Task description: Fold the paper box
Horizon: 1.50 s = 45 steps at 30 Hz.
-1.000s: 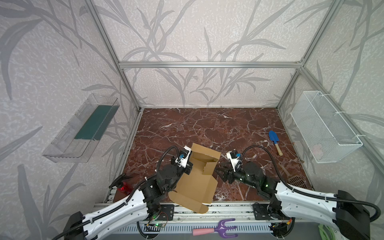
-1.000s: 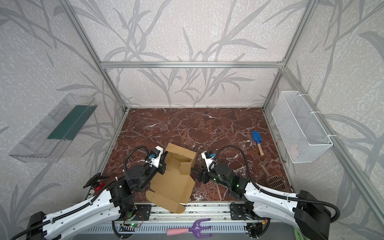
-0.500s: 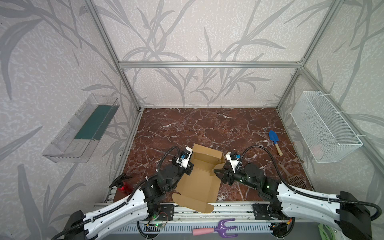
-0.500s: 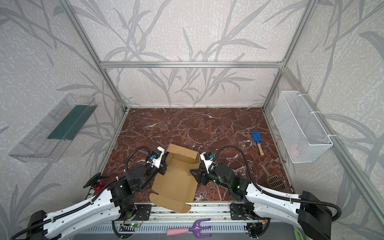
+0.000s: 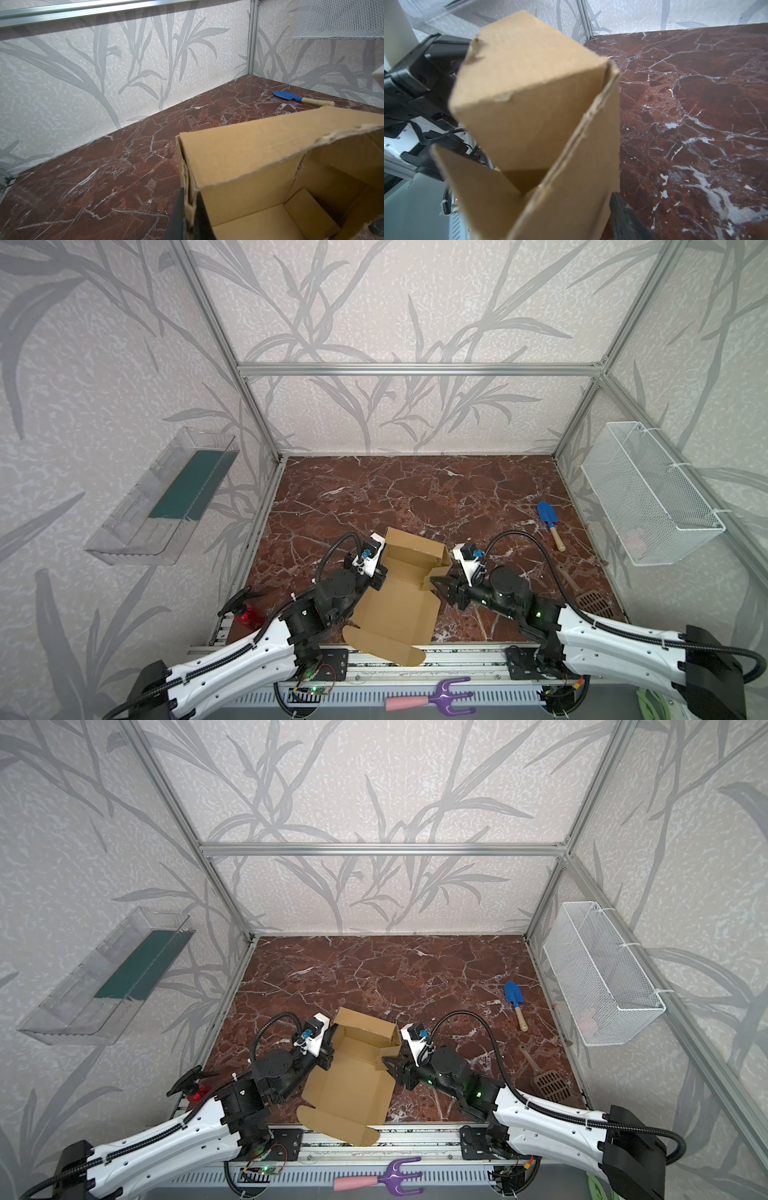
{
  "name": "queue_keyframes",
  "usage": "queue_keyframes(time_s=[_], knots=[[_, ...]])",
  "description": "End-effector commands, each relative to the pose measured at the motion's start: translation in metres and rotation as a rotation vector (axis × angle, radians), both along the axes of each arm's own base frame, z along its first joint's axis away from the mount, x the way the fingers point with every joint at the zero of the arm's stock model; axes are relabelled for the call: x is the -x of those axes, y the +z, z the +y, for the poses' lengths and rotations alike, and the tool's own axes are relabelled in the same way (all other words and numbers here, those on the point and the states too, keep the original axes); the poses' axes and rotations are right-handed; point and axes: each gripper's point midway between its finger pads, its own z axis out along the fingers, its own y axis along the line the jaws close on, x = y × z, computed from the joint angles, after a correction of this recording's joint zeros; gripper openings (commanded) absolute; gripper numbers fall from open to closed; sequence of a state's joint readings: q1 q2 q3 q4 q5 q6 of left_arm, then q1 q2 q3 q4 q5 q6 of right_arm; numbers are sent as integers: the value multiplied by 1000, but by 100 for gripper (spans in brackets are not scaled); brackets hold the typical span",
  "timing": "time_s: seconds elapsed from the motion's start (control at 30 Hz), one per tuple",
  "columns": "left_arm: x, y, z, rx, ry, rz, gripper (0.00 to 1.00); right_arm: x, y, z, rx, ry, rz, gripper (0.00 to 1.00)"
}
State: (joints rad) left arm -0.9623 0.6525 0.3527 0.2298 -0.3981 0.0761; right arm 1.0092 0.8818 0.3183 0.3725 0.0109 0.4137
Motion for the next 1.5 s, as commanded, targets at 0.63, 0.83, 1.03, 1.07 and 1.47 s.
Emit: queue_keyframes(time_s=[0.63, 0.83, 1.03, 1.07, 1.47], knots=[[-23, 22, 6, 58, 244, -64, 0, -48, 12, 15, 32, -191, -49, 49], [-25, 6, 11, 131, 337, -102, 0, -55, 8, 18, 57, -210, -61, 47], [-25, -7, 12, 140, 347, -88, 0, -62, -3, 15, 86, -250, -81, 45], [-24, -9, 14, 145, 351, -84, 0, -64, -2, 15, 77, -254, -88, 45], [-19, -39, 26, 159, 384, -21, 0, -77, -15, 31, 66, -201, -121, 43]])
